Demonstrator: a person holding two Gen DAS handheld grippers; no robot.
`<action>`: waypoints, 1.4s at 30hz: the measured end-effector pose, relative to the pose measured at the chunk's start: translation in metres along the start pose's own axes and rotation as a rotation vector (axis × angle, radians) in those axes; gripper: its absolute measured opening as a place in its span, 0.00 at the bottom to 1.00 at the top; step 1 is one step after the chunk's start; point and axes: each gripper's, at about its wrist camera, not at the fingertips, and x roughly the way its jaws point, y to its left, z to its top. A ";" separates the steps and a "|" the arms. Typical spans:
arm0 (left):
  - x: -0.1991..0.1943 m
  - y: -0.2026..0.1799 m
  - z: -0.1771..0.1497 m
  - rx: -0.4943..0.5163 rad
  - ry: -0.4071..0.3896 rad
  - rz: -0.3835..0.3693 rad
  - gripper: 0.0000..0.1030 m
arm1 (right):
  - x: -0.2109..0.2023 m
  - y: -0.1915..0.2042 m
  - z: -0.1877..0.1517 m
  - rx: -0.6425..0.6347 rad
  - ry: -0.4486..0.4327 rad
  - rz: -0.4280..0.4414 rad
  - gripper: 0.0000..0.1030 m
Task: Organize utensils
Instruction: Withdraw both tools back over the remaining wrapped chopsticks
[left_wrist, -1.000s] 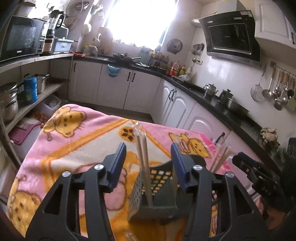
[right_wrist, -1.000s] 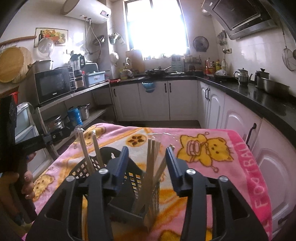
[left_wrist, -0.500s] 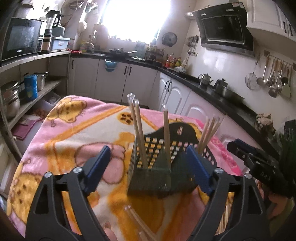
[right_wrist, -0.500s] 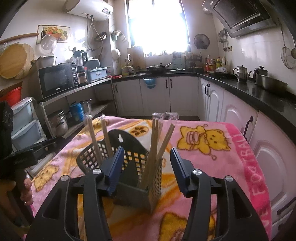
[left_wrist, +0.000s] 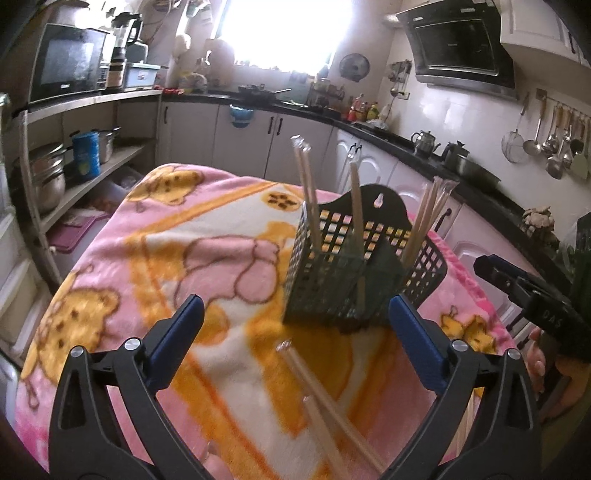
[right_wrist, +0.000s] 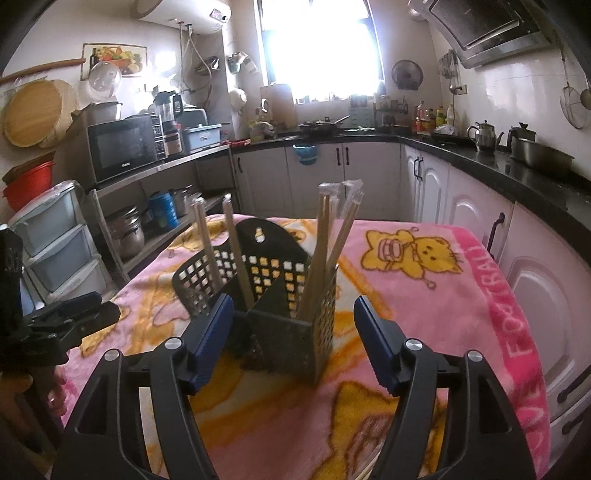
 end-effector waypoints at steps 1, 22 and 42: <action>-0.001 0.000 -0.002 -0.003 0.002 0.004 0.89 | 0.000 0.002 -0.004 -0.003 0.009 0.004 0.65; -0.014 0.004 -0.053 -0.013 0.050 0.004 0.89 | -0.012 0.014 -0.059 -0.011 0.114 0.003 0.66; 0.007 -0.018 -0.089 0.023 0.209 -0.038 0.89 | -0.035 -0.018 -0.104 0.059 0.177 -0.058 0.66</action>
